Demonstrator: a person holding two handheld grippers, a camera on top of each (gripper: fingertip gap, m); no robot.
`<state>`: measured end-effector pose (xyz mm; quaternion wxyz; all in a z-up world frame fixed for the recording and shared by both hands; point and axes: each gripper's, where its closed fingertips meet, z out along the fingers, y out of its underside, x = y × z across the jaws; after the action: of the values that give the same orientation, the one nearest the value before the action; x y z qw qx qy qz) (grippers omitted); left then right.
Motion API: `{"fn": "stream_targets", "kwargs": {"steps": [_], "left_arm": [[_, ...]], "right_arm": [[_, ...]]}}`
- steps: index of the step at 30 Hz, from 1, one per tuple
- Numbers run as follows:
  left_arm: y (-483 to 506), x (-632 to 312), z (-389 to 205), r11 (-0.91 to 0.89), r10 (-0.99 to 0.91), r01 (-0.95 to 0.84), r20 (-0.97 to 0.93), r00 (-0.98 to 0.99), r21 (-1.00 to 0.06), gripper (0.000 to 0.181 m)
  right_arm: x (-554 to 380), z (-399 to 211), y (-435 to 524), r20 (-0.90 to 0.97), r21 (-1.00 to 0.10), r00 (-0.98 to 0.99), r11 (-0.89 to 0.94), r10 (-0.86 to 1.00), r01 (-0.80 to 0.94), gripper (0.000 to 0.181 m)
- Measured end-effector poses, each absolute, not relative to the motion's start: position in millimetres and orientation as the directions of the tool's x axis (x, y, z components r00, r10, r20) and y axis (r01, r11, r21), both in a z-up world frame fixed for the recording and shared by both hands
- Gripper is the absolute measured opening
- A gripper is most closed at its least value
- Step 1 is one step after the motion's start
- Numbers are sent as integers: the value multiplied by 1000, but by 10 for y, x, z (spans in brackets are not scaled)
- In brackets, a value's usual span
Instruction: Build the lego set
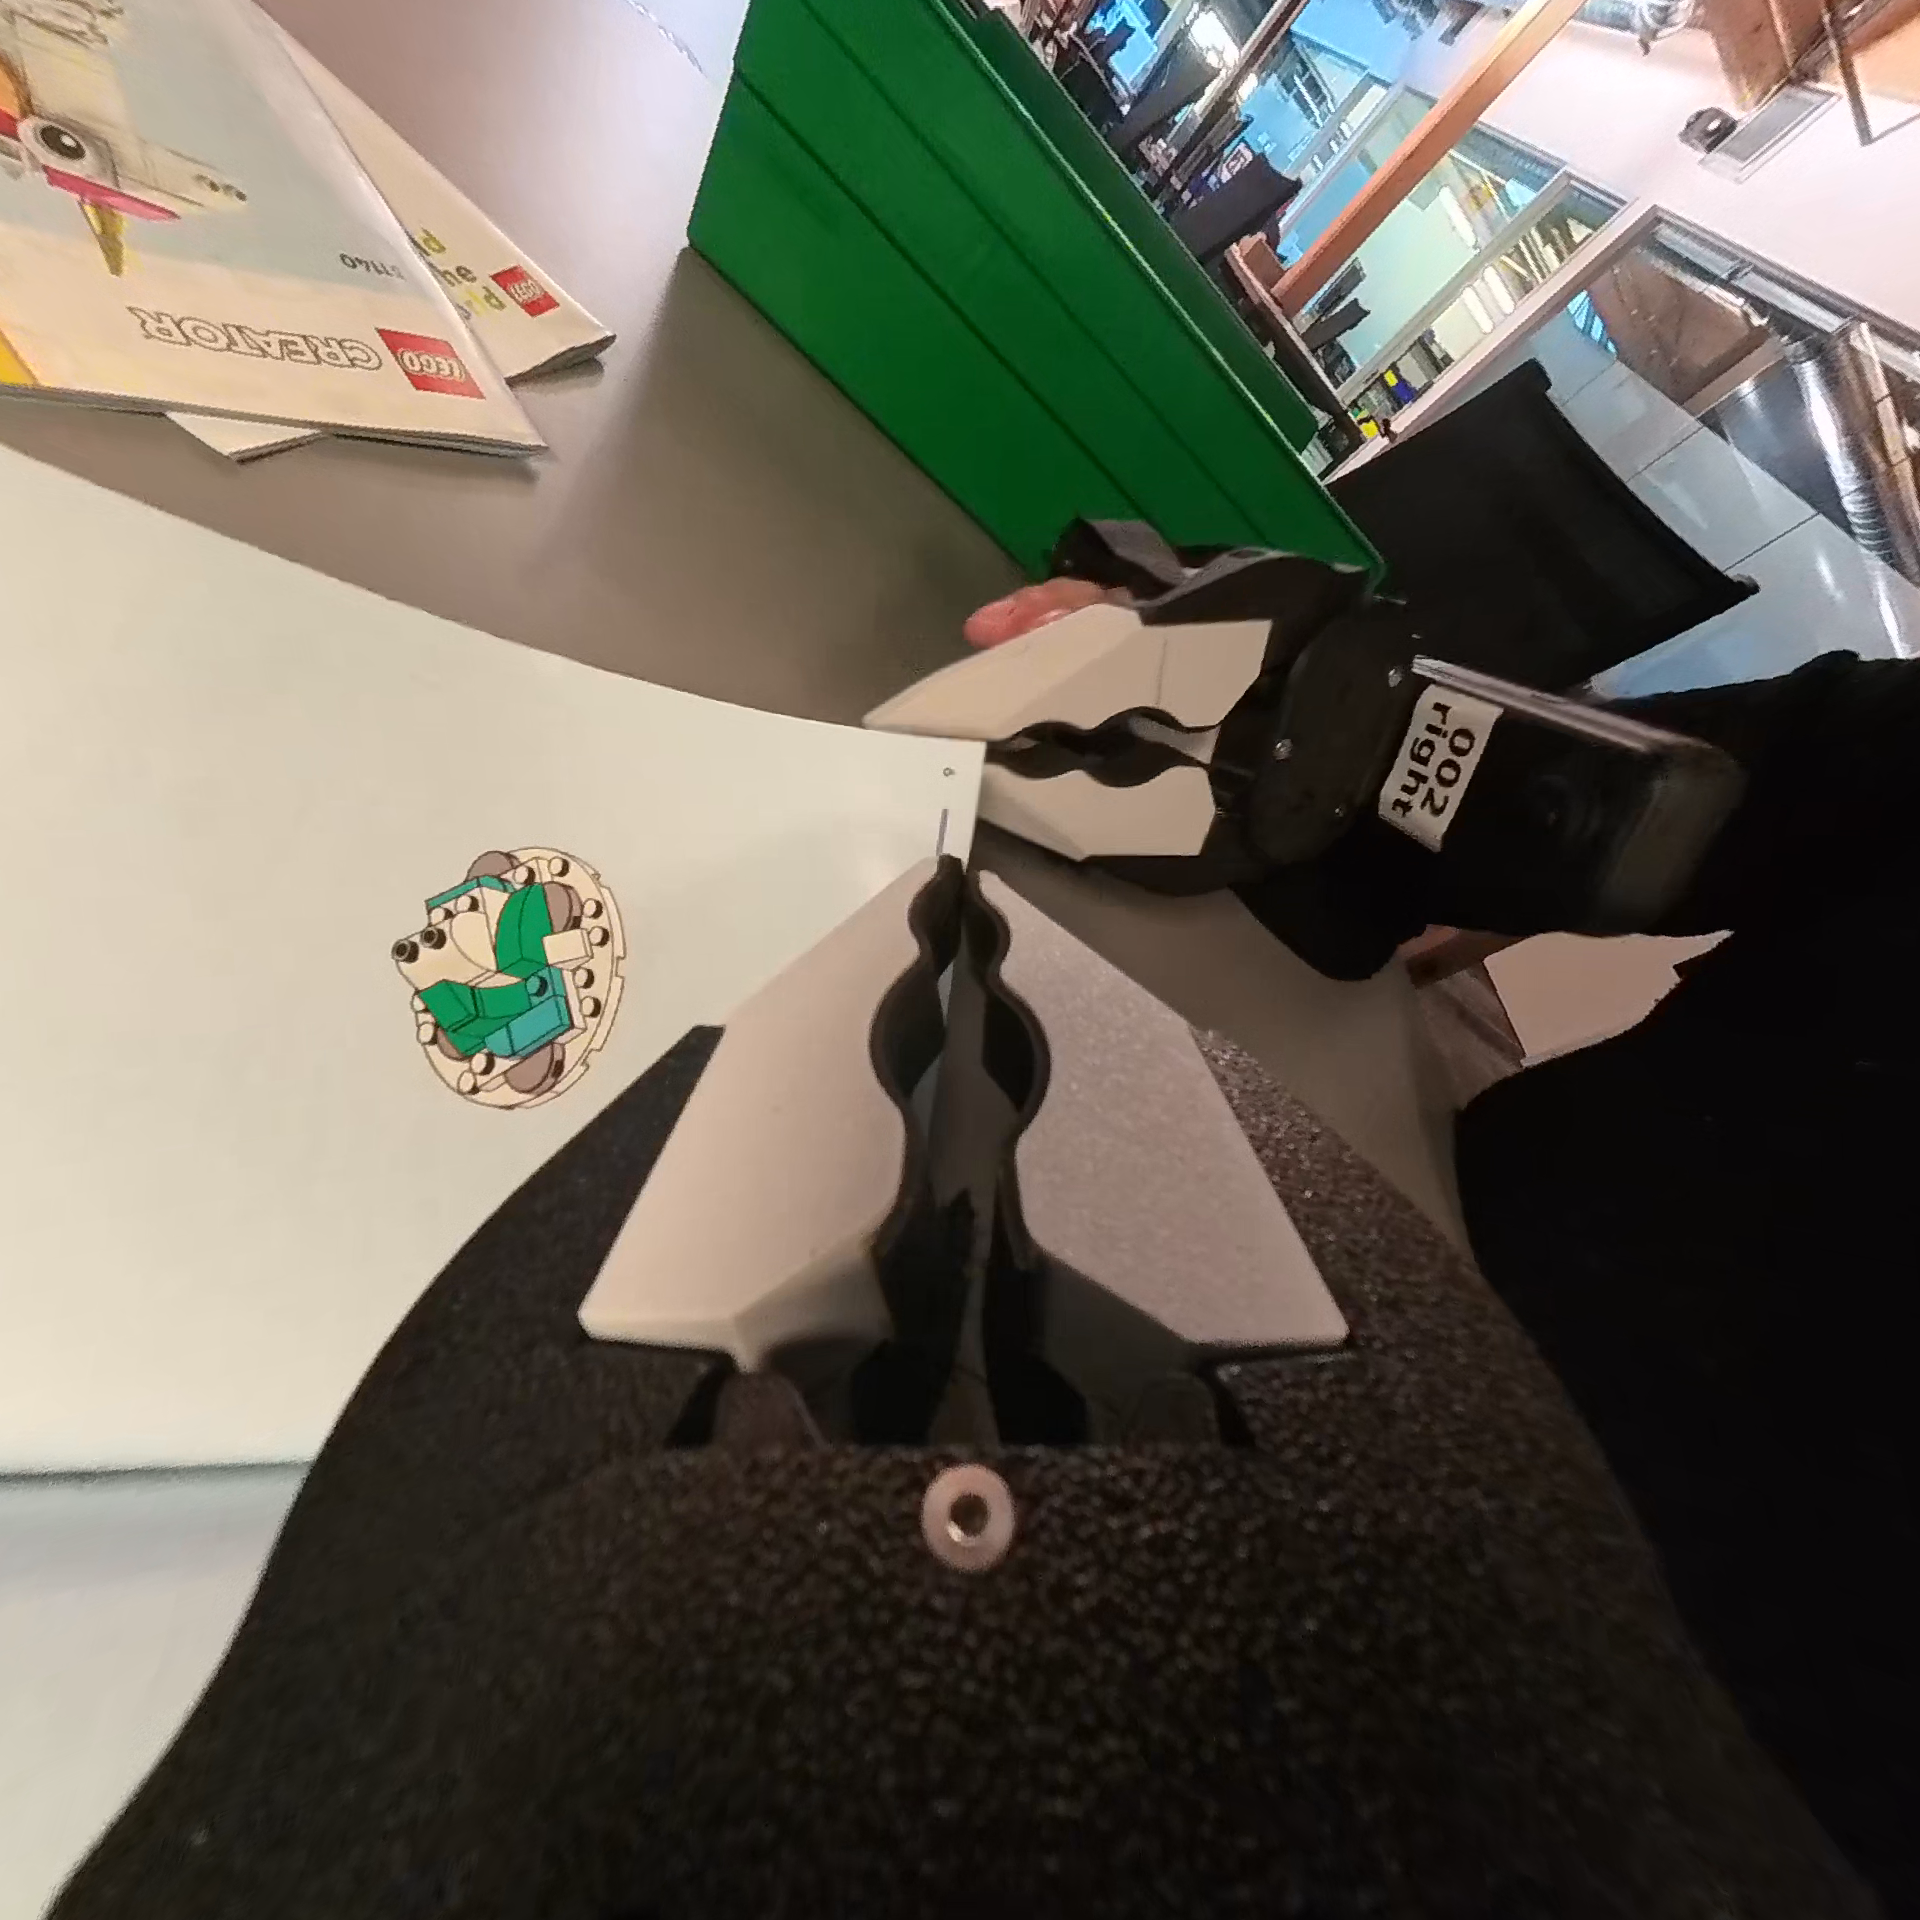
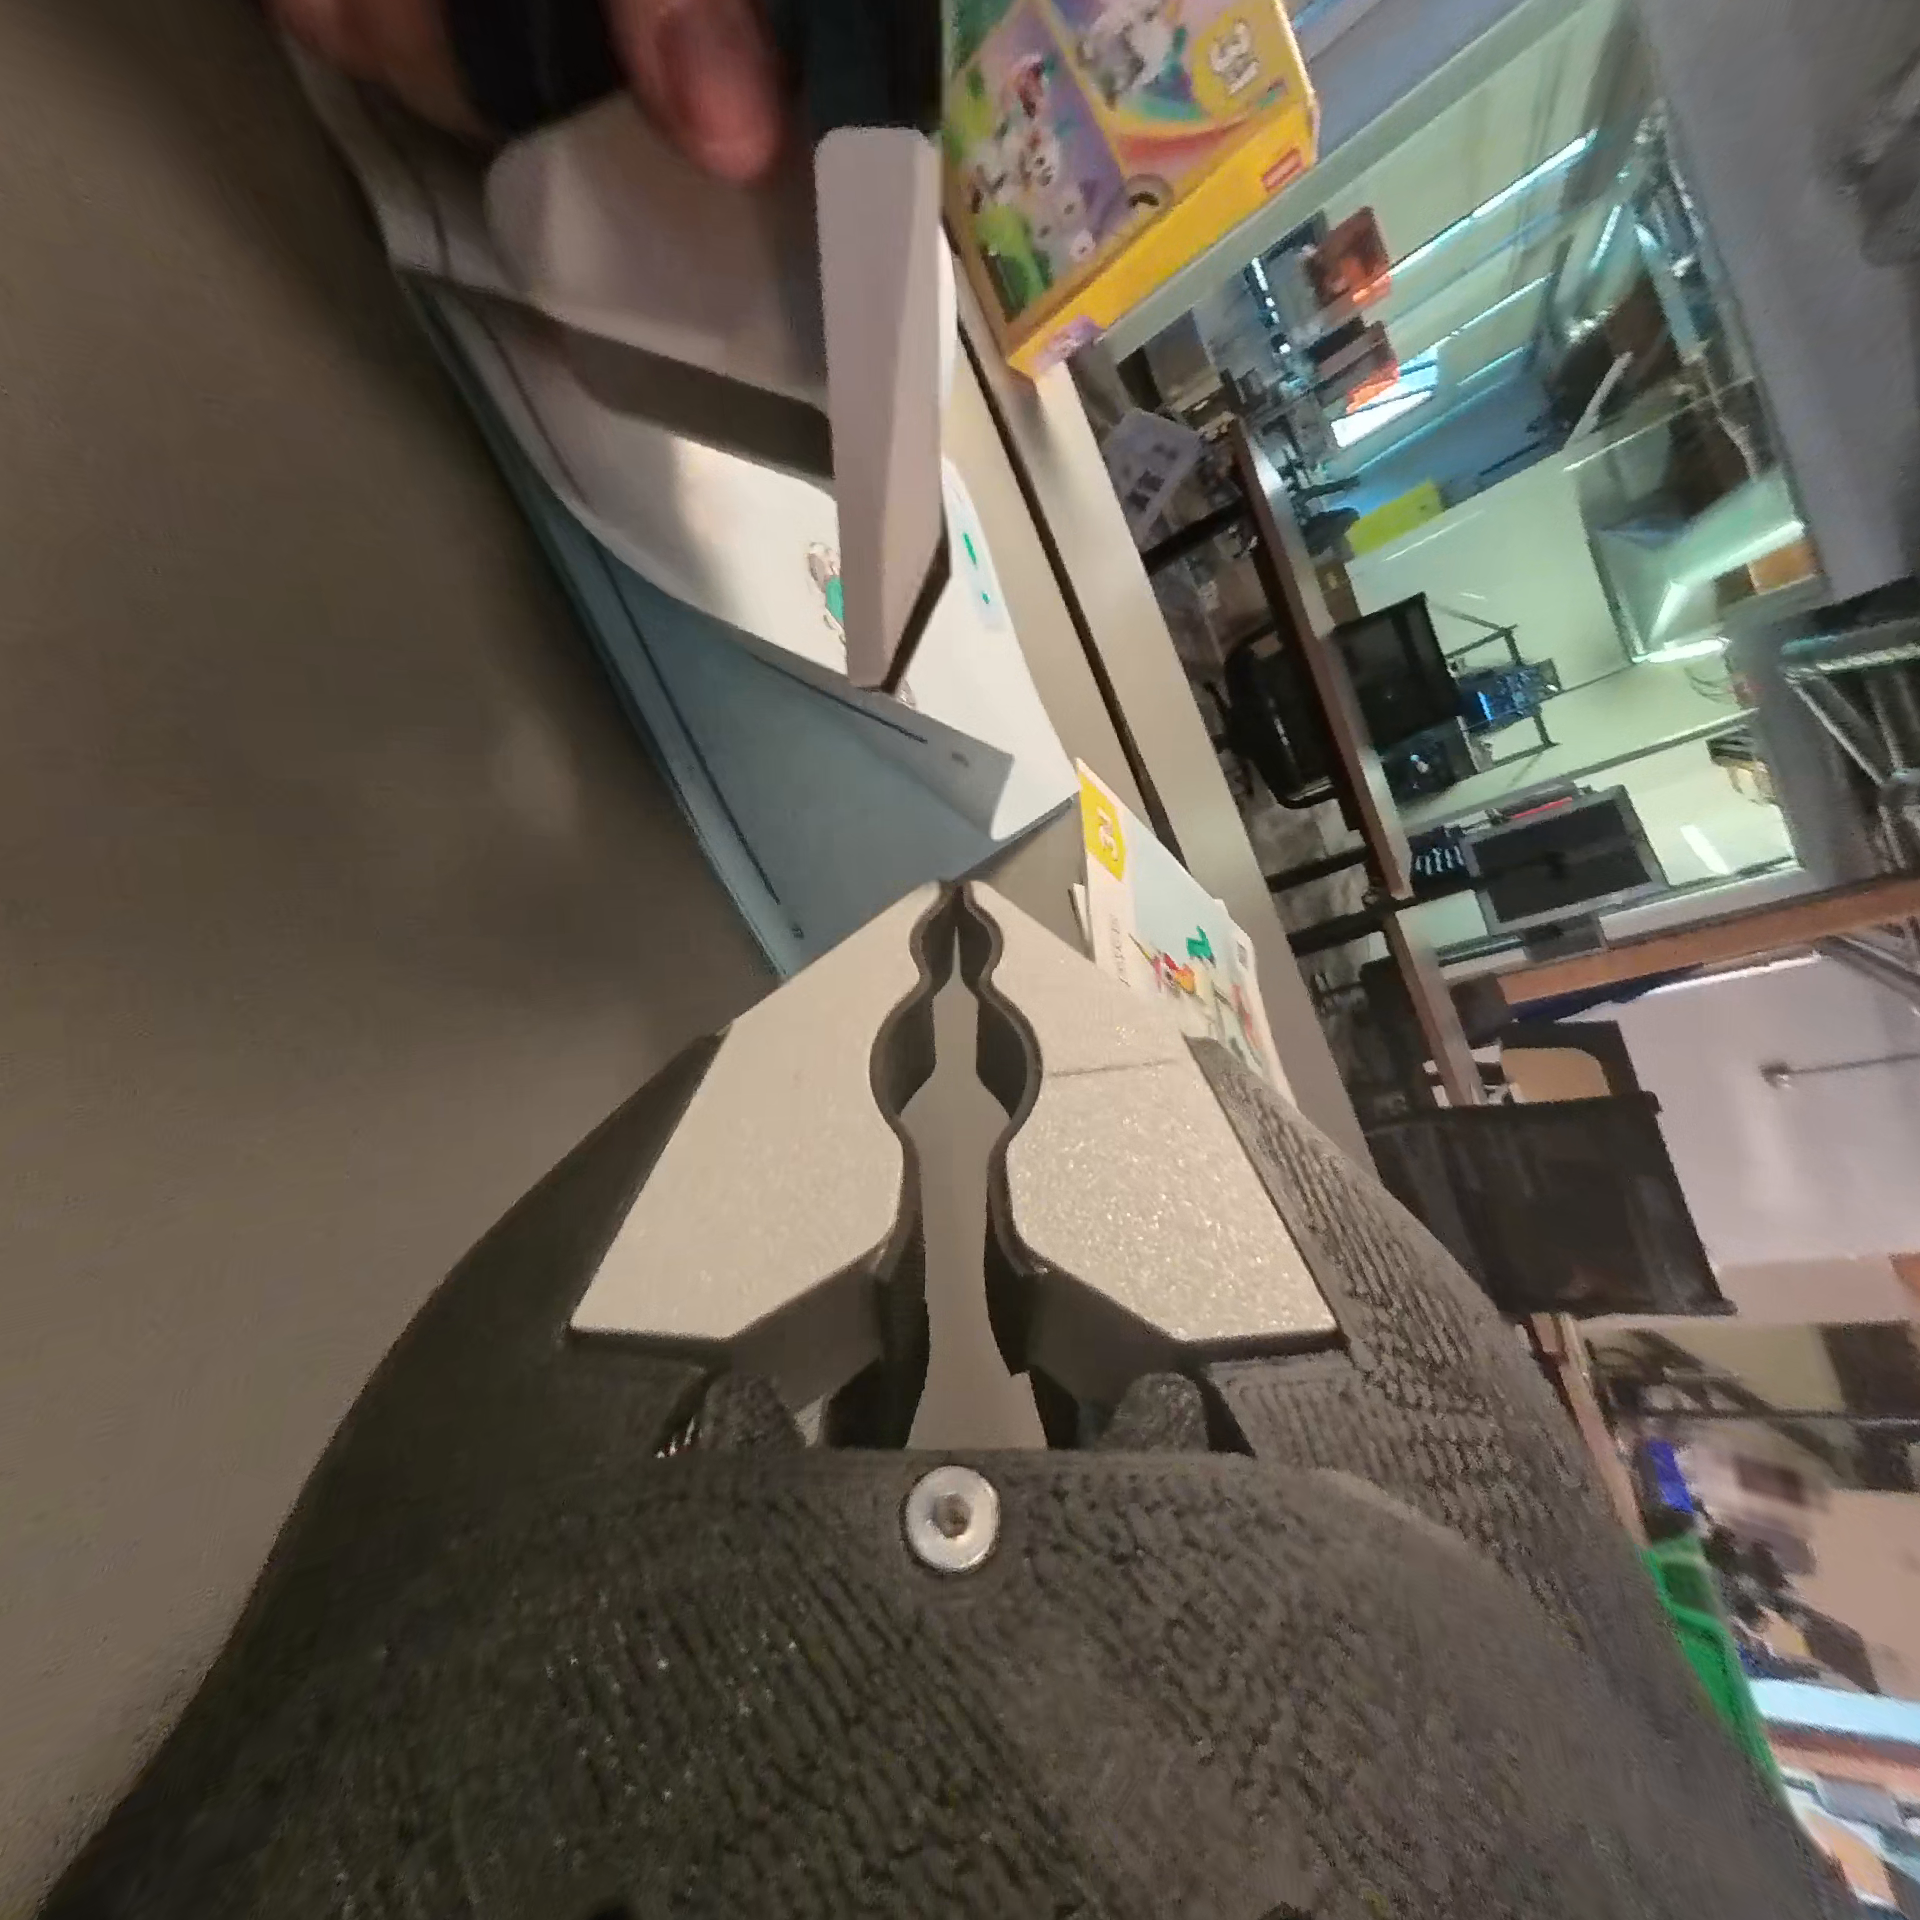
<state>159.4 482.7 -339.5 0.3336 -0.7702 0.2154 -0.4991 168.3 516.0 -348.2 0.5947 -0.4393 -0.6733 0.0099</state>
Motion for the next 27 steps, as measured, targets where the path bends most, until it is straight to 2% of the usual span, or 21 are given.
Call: {"fn": "stream_targets", "kwargs": {"steps": [4, 17, 22, 27], "left_arm": [[4822, 1596, -3395, -690, -662, 1, 633, 401, -723, 0], [4800, 1609, -3393, -716, -648, 3, 667, 368, -698, 0], [4825, 1610, -3460, -787, -575, 6, 738, 354, -616, 0], [4825, 1603, -3439, -782, -580, 15, 737, 347, -623, 0]], "right_arm": [[1600, -3564, 5090, 767, -540, 40, 612, 640, 578, 0], [1566, -3558, 5011, 805, -500, 4, 675, 593, 543, 0], [1571, -3562, 5014, 807, -497, 2, 676, 591, 544, 0], [1657, -3521, 5204, 812, -497, 82, 613, 577, 614, 0]]}}
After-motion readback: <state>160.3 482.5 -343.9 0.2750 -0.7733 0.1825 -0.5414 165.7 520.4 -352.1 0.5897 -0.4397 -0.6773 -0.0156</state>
